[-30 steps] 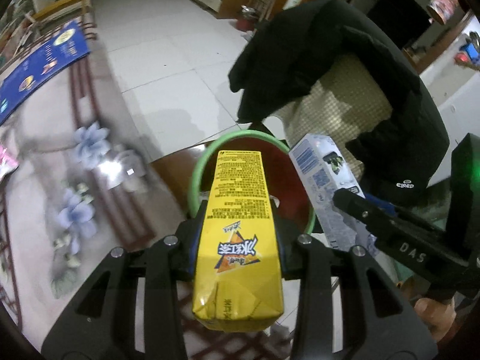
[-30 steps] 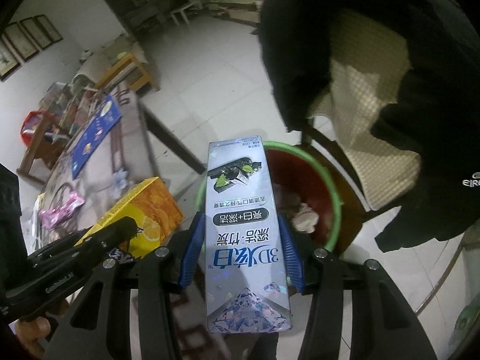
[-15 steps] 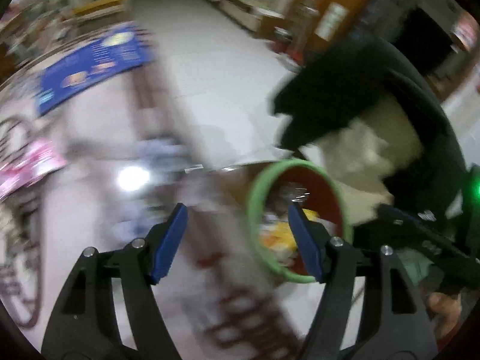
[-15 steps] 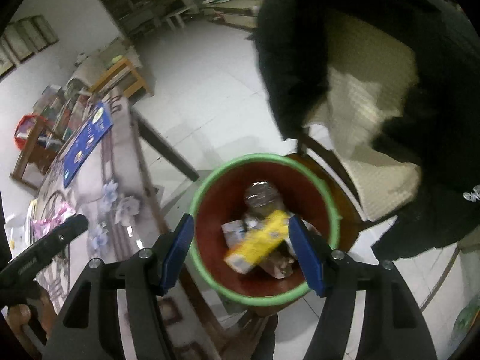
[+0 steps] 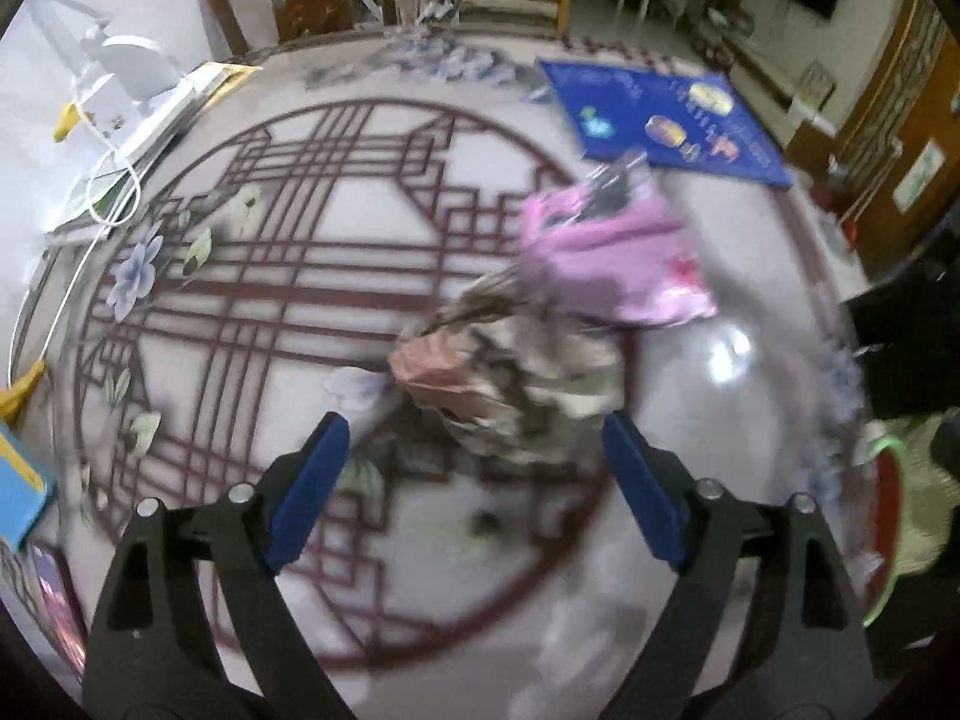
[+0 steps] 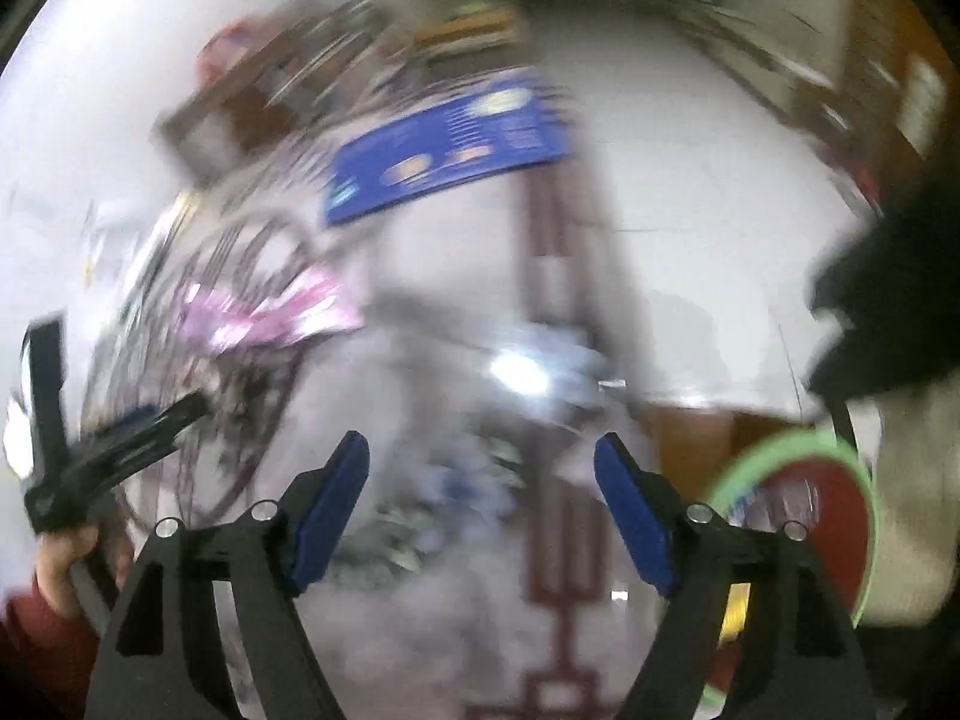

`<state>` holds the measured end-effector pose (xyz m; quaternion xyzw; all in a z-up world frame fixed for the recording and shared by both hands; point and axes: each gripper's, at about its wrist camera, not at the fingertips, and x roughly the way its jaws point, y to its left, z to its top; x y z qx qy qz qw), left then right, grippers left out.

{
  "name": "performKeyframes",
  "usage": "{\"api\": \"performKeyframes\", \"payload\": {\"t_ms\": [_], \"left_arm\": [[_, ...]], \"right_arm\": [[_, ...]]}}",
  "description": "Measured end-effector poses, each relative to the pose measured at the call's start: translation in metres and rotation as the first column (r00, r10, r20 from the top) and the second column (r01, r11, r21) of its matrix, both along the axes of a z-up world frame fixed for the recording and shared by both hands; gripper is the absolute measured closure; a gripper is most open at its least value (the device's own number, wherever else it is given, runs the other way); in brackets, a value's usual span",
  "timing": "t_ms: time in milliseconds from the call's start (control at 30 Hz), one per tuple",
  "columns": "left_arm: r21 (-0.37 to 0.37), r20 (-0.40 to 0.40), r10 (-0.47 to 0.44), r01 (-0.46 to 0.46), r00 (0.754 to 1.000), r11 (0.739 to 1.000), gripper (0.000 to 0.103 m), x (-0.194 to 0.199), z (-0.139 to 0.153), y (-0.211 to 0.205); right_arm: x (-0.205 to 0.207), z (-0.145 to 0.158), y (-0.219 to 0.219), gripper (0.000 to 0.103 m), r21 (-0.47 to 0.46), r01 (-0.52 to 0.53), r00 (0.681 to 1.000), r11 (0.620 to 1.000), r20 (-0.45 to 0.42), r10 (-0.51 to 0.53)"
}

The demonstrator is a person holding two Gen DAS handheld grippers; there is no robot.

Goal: Collect trash
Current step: 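Grasp the pink wrapper with the right tool while the left tool grasps crumpled foil paper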

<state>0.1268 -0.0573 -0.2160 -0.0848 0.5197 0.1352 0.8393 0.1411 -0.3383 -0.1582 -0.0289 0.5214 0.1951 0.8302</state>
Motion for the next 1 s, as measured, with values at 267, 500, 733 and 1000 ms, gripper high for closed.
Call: {"api": "performKeyframes", "payload": {"t_ms": [267,500,733,1000], "left_arm": [[-0.085,0.026,-0.018,0.020,0.999,0.996,0.039,0.028,-0.009,0.027],[-0.200,0.029,0.024,-0.018,0.999,0.980,0.068,0.026,-0.013,0.065],[-0.264,0.050,0.145,-0.127,0.988,0.956,0.068,-0.004,-0.003,0.102],[-0.265,0.069,0.166,-0.143,0.984,0.954,0.067,-0.027,0.012,0.106]], "right_arm": [[0.034,-0.009,0.102,0.028,-0.116,-0.297,0.952,0.948,0.042,0.304],[0.068,-0.031,0.171,0.028,-0.172,-0.458,0.884,0.872,0.013,0.467],[0.090,-0.060,0.228,0.031,-0.117,-0.522,0.853,0.845,-0.078,0.517],[0.082,-0.051,0.232,0.083,-0.070,-0.460,0.888,0.885,-0.063,0.456]]}}
